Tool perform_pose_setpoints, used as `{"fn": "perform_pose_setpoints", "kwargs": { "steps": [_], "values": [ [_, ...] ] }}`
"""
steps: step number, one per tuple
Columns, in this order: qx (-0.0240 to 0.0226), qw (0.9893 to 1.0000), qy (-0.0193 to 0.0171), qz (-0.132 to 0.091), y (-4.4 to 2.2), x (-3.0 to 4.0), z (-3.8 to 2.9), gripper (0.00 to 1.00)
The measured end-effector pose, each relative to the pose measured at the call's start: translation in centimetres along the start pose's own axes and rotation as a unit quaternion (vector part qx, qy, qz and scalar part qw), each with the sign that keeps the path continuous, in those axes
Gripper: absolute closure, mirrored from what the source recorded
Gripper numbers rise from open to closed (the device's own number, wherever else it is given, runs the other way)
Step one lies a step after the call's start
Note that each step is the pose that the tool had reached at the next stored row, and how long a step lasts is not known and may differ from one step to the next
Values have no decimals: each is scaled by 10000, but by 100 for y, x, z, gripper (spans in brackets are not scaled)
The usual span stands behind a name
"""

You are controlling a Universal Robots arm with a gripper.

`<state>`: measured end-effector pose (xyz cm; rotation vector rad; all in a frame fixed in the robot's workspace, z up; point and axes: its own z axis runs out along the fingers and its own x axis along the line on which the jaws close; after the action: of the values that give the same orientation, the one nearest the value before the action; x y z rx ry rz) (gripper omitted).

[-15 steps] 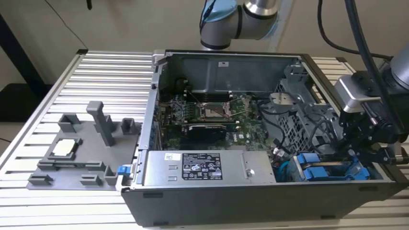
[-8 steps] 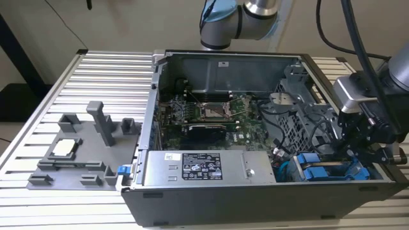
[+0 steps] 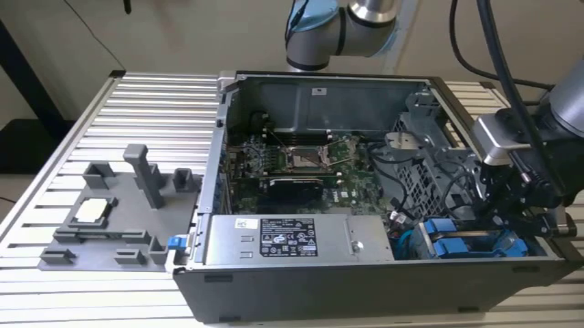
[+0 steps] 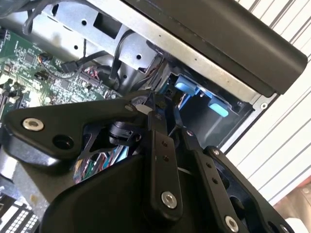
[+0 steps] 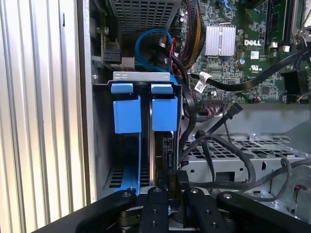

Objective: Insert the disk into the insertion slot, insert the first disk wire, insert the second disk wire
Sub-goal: 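Insert the first disk wire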

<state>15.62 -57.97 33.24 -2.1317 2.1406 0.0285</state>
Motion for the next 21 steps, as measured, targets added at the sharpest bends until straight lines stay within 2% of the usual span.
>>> {"fn": "perform_pose_setpoints", "kwargs": {
  "steps": [7, 8, 9, 11, 21],
  "values": [
    [-1, 10000, -10, 2, 3, 3, 20, 80],
    [-1, 10000, -9, 2, 3, 2, 18, 73],
    [0, 10000, -6, 1, 1, 1, 7, 73],
    [-1, 10000, -7, 1, -4, -6, -60, 73],
    [-1, 10000, -5, 1, -35, -50, -504, 73]
  ]
}}
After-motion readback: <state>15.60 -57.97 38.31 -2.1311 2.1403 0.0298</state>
